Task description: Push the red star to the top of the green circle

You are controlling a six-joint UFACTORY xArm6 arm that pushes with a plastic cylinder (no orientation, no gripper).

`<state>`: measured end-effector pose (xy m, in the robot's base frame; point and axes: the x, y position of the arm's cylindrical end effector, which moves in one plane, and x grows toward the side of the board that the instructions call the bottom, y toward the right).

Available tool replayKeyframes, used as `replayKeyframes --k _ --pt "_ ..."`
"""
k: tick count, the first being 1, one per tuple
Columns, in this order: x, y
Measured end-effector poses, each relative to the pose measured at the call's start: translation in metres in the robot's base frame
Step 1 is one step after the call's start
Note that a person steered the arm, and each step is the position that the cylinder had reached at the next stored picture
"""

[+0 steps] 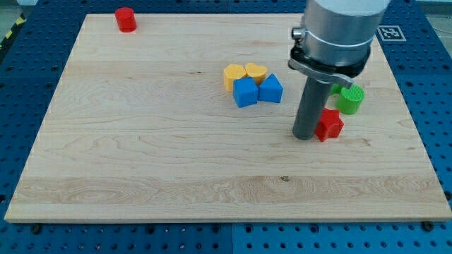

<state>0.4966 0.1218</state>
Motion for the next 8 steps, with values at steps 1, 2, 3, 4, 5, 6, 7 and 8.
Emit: replayKeyframes --k 1,2,3,4,5,6,7,8 --pt "0.0 0.003" --pt "-0.004 0.009" --pt "-0.004 0.025" --pt "-0.004 0.028" --pt "-0.004 0.041" --pt "0.005 0.037" --pt "-0.003 0.022" --pt "-0.014 0.034"
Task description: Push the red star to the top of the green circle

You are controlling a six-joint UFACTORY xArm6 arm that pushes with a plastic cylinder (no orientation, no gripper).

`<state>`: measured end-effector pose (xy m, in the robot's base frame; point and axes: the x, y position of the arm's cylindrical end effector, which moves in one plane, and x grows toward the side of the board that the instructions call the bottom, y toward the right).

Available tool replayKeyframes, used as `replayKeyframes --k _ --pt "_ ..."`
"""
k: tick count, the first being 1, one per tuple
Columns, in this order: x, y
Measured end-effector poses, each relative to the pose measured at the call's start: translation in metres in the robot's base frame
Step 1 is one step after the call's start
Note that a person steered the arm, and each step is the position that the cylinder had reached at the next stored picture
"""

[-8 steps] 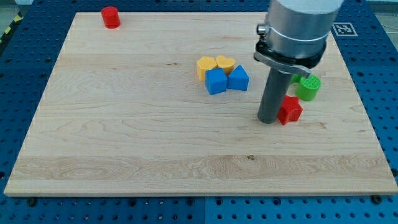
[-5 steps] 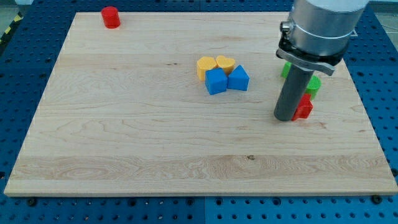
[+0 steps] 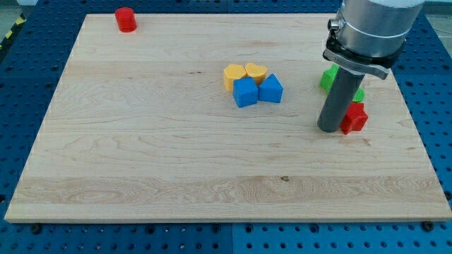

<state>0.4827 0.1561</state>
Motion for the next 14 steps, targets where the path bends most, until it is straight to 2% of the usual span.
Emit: replayKeyframes --k 2,4,5,7,8,10,12,14 --pt "0.0 0.003" --pt "0.004 0.039" --pt "0.02 0.051" --pt "0.022 0.074" --pt "0.041 0.064" --pt "0.001 0.002" --pt "-0.022 0.021" --pt "0.003 0.052"
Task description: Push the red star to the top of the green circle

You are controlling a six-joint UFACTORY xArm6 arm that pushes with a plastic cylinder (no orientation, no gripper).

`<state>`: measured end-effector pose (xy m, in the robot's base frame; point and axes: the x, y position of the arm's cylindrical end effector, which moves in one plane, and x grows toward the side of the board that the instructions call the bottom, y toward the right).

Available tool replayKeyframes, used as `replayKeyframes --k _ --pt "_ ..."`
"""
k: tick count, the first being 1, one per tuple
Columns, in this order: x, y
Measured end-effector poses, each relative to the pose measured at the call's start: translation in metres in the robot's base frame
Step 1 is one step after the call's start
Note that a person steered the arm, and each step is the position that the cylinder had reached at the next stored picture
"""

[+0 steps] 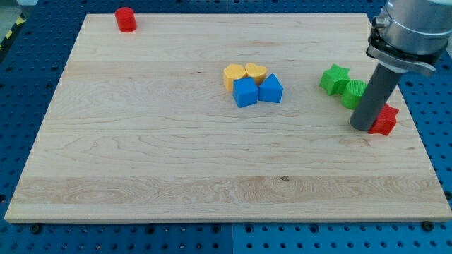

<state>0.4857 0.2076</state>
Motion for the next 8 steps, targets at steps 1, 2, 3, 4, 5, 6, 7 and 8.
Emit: replayKeyframes --k 1,2,3,4,5,6,7,8 --pt "0.018 0.0" --pt "0.017 0.017" --pt "-0.012 0.024" --pt "-0.007 0.028" --pt "0.024 0.042" --pt "0.017 0.065" --pt "-0.014 0.068" --pt "-0.04 0.065"
